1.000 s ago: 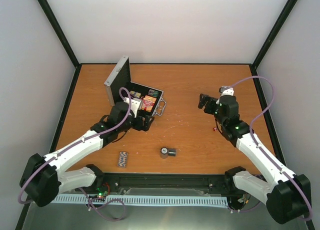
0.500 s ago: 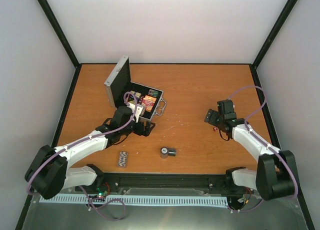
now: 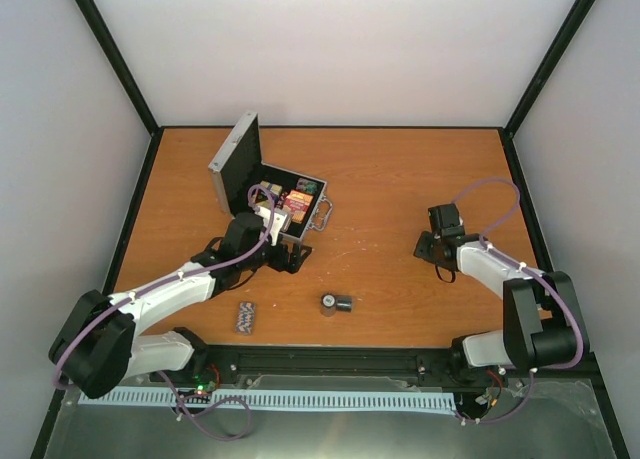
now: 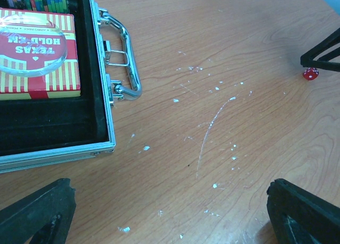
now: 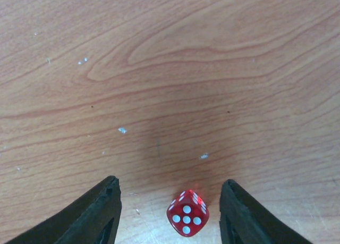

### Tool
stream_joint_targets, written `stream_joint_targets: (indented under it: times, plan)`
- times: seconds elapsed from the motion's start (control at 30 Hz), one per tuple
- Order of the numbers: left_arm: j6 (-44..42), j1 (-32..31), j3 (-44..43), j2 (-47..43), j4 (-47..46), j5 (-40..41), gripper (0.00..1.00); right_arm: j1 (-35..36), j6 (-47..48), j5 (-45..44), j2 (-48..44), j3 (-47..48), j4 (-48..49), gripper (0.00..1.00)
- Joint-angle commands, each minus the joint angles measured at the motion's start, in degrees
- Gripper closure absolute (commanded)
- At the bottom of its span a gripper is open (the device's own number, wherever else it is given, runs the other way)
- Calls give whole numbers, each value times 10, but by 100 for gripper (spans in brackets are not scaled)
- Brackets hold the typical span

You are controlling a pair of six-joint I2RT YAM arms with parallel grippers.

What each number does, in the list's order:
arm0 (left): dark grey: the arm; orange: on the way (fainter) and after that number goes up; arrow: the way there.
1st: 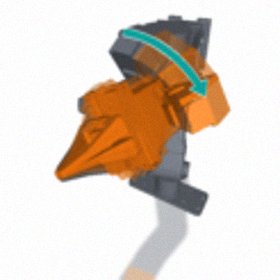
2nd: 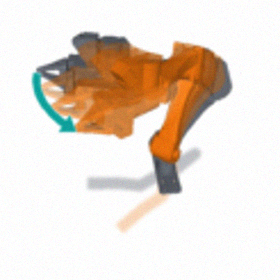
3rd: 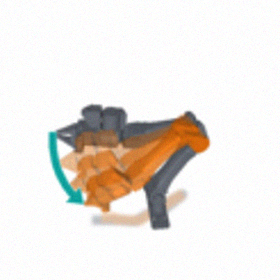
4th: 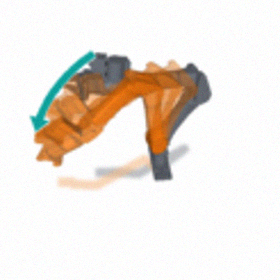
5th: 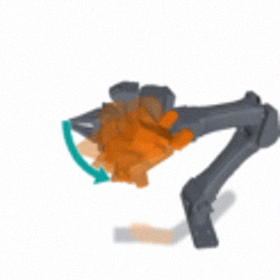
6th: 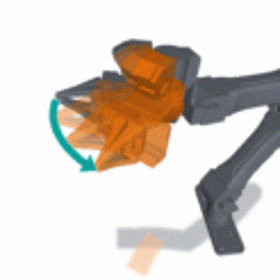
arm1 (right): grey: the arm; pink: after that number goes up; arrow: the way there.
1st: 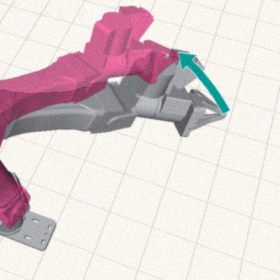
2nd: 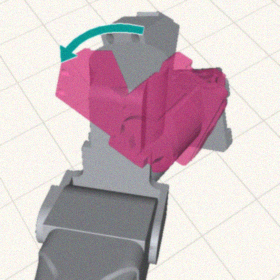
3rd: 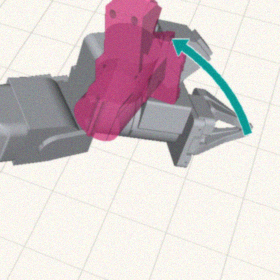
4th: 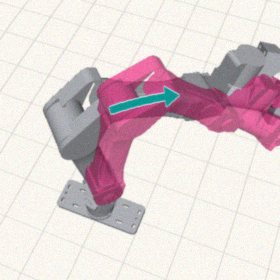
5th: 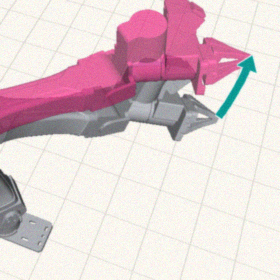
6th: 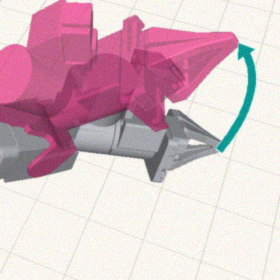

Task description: Pack up texas hold em set

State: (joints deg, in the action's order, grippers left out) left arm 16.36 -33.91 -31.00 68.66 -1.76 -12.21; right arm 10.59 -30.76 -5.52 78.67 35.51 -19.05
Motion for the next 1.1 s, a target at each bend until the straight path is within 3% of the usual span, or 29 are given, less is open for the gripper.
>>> stream_joint_targets:
  times: [0.0, 0.37, 0.77, 1.07]
  plan:
    - [-14, 2, -1, -6, -20, -7, 0, -2, 14, 4, 3, -6, 3, 50]
    - [-12, 2, -1, -6, -21, -7, 0, -2, 17, -1, 4, -7, -12, 52]
    - [-12, 2, 0, -6, -21, -8, 0, -1, 27, 7, 29, -4, -7, 69]
    - [-12, 2, 1, -6, -22, -8, 0, 0, 49, 10, 54, 17, -7, 72]
